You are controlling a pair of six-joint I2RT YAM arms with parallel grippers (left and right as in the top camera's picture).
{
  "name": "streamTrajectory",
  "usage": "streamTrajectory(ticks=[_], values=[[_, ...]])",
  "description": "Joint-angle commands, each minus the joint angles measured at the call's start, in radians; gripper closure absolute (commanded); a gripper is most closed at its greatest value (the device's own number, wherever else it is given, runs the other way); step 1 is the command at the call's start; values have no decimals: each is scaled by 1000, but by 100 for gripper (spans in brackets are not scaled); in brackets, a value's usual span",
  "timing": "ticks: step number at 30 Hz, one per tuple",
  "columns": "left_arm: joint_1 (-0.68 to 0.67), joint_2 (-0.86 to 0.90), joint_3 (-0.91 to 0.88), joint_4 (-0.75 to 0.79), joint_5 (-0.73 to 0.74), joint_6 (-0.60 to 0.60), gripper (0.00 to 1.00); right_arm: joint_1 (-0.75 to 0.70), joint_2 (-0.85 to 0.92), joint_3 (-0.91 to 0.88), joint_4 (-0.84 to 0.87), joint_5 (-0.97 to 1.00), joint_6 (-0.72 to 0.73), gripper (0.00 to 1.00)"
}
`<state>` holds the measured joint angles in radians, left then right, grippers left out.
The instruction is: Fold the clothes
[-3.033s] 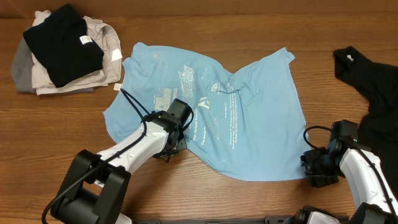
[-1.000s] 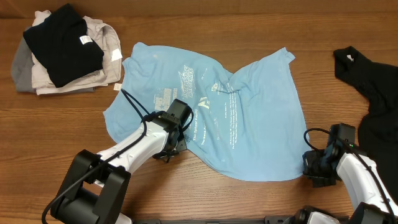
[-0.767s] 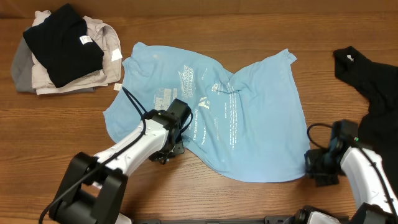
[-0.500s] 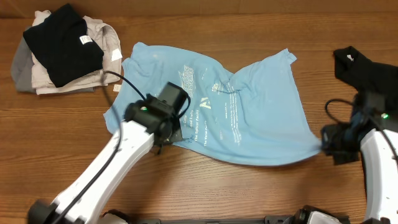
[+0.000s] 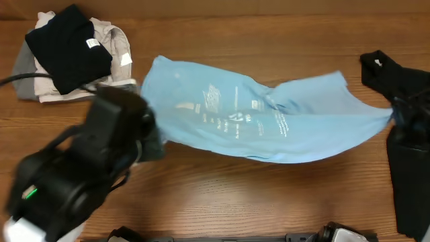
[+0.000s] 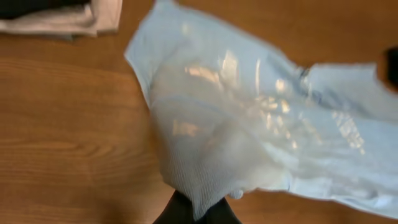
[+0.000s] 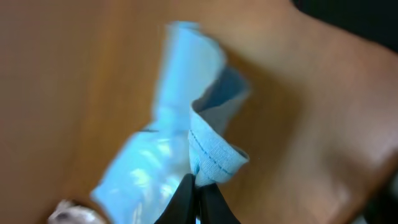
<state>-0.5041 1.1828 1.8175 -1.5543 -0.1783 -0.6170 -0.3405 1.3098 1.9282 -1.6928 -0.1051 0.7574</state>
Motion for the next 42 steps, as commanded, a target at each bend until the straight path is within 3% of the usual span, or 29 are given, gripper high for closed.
streamTrajectory(ticks=[1, 10, 16, 23, 28, 32, 37, 42], values=[[-1, -14, 155, -63, -23, 19, 96, -4, -46, 116, -1, -76, -82, 96], [-1, -19, 451, -135, 12, 40, 96, -4, -97, 254, -1, -137, -101, 96], [0, 24, 475, -65, -7, 34, 96, -4, -43, 258, 14, -148, -100, 96], [15, 300, 475, 227, -174, 95, 96, -3, 211, 258, 240, -386, -93, 96], [89, 533, 484, 534, -188, 196, 96, -1, 343, 259, 428, -552, -16, 96], [151, 612, 595, 637, -198, 234, 96, -14, 370, 277, 562, -641, 33, 96], [226, 602, 843, 636, -204, 305, 96, -93, 370, 443, 606, -667, 54, 96], [237, 528, 968, 546, -221, 363, 96, -200, 368, 642, 481, -665, 22, 96]])
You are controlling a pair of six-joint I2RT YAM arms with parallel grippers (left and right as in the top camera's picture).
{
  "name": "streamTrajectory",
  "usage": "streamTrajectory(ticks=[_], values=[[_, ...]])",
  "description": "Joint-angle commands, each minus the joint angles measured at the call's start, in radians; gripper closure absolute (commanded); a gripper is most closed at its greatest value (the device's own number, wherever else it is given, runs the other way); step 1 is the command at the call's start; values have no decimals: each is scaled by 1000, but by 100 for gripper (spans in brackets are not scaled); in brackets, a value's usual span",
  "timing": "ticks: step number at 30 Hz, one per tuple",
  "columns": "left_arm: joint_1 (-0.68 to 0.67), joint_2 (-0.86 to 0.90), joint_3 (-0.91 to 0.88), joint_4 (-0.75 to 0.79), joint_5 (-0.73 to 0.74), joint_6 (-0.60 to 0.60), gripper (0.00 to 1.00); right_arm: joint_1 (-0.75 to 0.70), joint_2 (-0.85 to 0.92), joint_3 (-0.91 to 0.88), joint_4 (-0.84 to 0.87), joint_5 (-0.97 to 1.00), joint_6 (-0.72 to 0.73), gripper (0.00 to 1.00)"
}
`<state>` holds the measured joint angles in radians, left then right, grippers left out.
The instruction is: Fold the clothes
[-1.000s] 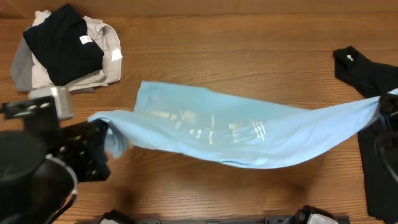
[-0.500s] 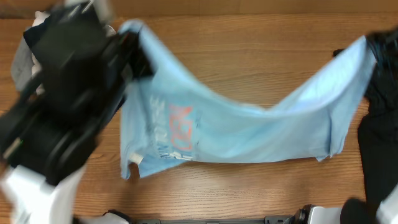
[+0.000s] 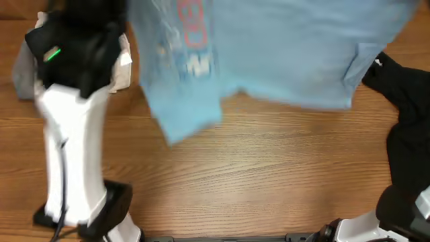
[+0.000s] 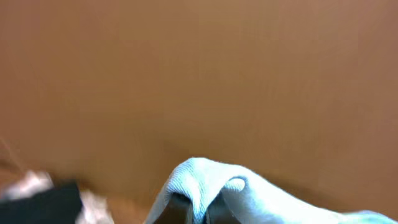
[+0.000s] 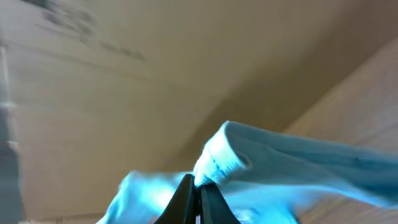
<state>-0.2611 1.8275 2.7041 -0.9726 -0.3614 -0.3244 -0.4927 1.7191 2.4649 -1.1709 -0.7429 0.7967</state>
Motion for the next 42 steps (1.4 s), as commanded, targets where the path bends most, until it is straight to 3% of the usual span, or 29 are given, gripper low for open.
streamTrajectory(ticks=[1, 5, 9, 12, 16, 21, 31, 37, 42], values=[[-6, -134, 81, -63, -37, 70, 96, -62, -42, 130, -85, -17, -29, 96], [-7, -153, 80, -280, -30, 35, 96, -79, -40, 154, -262, 19, -137, 96], [-7, -99, 44, -561, 20, -72, 92, -34, -14, 153, -492, 207, -233, 96], [-7, -21, -14, -704, 92, -127, 95, 47, 0, 105, -523, 272, -349, 96], [-8, 79, -163, -717, 225, -103, 96, 162, 0, -34, -523, 323, -353, 96], [-8, 166, -357, -717, 229, -144, 96, 265, 0, -291, -514, 527, -322, 96], [-9, 205, -646, -717, 267, -155, 96, 239, 0, -802, -329, 605, -306, 96], [-49, 205, -754, -718, 405, -97, 96, 189, 0, -868, -300, 649, -299, 96], [-151, 187, -776, -718, 411, -105, 96, 58, -2, -863, -293, 669, -297, 96]])
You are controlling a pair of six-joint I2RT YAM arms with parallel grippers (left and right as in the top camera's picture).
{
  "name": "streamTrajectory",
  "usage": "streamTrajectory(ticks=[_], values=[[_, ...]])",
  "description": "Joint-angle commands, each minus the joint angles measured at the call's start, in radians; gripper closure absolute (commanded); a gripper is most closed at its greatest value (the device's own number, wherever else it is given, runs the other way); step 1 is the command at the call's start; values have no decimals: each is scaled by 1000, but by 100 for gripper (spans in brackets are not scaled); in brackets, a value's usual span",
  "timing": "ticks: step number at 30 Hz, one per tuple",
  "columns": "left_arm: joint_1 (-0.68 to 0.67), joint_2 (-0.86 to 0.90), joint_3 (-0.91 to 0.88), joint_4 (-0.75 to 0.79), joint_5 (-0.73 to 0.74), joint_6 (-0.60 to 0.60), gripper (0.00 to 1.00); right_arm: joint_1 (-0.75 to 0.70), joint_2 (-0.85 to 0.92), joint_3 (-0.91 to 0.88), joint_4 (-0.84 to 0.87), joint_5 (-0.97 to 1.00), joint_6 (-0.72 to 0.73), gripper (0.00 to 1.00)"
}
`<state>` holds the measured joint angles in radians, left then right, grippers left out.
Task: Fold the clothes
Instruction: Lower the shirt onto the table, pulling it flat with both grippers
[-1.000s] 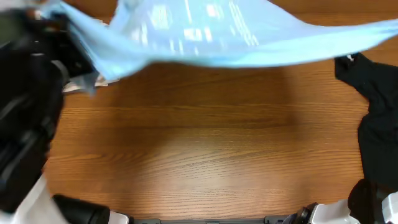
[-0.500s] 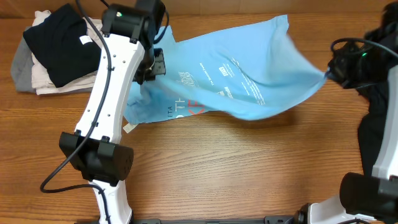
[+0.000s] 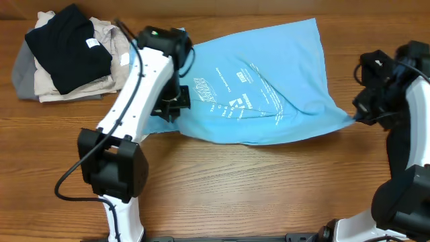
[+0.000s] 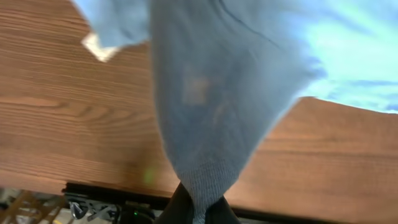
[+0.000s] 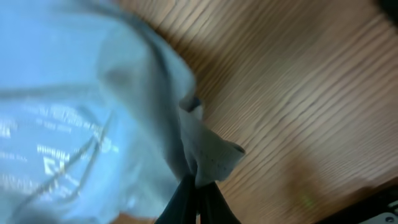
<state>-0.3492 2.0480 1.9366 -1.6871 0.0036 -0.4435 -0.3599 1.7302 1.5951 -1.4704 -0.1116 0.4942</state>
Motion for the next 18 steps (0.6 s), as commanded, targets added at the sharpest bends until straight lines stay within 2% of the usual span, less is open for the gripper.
streamTrajectory(ticks=[1, 5, 10, 18], values=[[-94, -45, -13, -3, 46, 2, 96, -110, -13, 7, 7, 37, 5, 96], [-190, -85, -31, -3, 37, -30, 96, -192, -13, 7, 0, -5, -5, 96], [-270, -121, -65, -3, 58, -50, 96, -199, -13, 6, -4, -1, -5, 96], [-283, -205, -213, -3, 57, -92, 96, -195, -13, 0, -26, 6, -5, 96]])
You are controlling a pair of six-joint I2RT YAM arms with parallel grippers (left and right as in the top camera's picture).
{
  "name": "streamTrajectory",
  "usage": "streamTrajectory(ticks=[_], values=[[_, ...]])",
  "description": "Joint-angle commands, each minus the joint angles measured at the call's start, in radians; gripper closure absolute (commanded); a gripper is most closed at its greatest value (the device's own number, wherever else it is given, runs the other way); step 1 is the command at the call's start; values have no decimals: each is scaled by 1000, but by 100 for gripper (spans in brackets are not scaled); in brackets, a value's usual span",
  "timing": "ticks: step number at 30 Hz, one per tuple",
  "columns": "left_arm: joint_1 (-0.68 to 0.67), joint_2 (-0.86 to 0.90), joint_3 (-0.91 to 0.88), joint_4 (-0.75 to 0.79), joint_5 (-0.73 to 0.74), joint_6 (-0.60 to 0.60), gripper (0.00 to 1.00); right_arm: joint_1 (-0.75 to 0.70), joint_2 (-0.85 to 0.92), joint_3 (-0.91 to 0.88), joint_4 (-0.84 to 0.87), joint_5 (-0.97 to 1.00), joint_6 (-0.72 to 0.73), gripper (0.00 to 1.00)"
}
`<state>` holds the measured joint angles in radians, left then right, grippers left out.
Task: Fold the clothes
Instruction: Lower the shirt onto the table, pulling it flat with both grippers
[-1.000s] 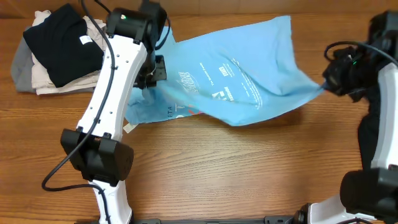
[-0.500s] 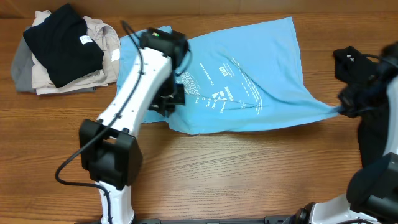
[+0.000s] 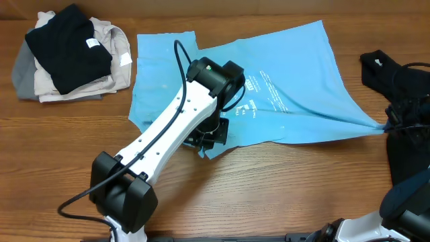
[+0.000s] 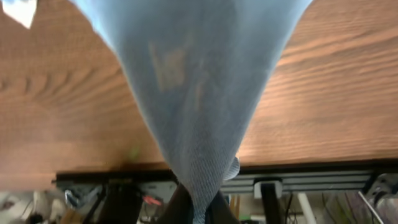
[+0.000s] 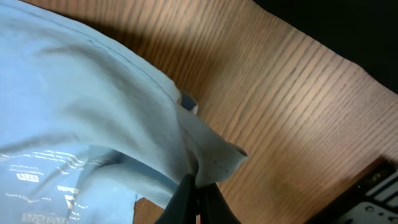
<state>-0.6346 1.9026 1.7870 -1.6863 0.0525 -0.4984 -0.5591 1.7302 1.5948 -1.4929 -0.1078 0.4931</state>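
Note:
A light blue T-shirt point(image 3: 269, 87) with white print lies spread across the middle and back of the wooden table point(image 3: 269, 195). My left gripper point(image 3: 207, 144) is shut on its near edge at the shirt's front left; in the left wrist view the cloth point(image 4: 199, 93) hangs stretched from the shut fingers point(image 4: 198, 211). At the far right my right gripper point(image 3: 390, 124) is shut on the shirt's right corner, pulled to a point. The right wrist view shows that hem point(image 5: 214, 158) pinched between the fingers point(image 5: 196, 202).
A pile of folded clothes point(image 3: 67, 54), black on beige and grey, sits at the back left. A black garment point(image 3: 393, 74) lies at the back right, near my right arm. The table's front edge and frame point(image 4: 280, 180) show in the left wrist view.
The shirt has spread wider and flatter, its left part now reaching toward the pile. My left gripper has moved right and nearer the front, my right gripper farther right, both still holding the shirt.
Both grippers held the shirt low over the table, stretched left to right. Then it was lifted high toward the camera. After that it lay across the back of the table, and now it lies spread wider with both grippers still shut on its edges.

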Motion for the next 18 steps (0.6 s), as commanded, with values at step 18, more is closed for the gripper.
streamTrajectory(ticks=[18], values=[[32, -351, -418, -4, -2, -112, 92, 3, -13, -12, -44, 108, 66, 96]])
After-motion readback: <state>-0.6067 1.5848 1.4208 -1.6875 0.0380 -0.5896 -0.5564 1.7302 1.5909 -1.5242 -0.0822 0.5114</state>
